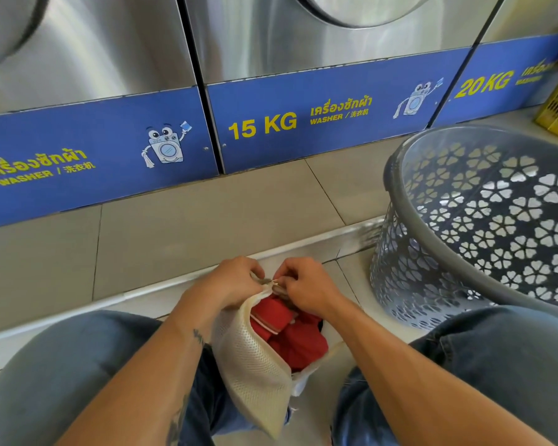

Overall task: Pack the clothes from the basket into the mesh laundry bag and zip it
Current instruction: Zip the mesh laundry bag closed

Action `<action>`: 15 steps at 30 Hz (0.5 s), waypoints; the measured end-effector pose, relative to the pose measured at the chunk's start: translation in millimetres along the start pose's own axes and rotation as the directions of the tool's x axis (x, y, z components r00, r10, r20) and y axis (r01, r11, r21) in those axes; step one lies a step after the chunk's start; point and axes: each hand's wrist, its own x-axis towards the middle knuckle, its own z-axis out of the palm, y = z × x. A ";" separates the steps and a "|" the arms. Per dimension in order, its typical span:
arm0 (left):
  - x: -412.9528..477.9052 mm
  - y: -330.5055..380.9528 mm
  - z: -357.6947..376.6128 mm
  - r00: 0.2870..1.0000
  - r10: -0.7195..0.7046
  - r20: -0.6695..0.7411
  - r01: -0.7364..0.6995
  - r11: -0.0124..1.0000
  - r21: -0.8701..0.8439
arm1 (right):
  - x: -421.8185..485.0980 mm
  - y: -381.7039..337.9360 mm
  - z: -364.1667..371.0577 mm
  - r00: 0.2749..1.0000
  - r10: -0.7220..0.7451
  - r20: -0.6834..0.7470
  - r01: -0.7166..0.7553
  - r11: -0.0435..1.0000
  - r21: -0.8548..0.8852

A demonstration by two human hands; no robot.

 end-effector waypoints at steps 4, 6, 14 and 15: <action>1.5 -2.2 4.4 0.993 0.020 0.116 -0.022 1.000 0.011 | 0.6 -5.5 -6.0 0.999 -0.008 -0.031 0.008 1.000 -0.001; 2.5 -2.5 6.0 0.994 0.036 0.108 -0.038 0.999 0.016 | -1.3 -9.1 -9.4 0.999 -0.031 -0.024 0.031 0.999 -0.039; 3.4 0.9 11.4 0.981 0.092 -0.171 -0.069 0.988 0.135 | -8.6 -7.6 -17.3 0.998 -0.051 -0.039 0.045 0.989 -0.144; 4.0 0.5 10.5 0.972 0.094 -0.215 -0.067 0.989 0.131 | -7.9 -6.9 -17.9 0.998 -0.048 -0.047 0.041 0.990 -0.135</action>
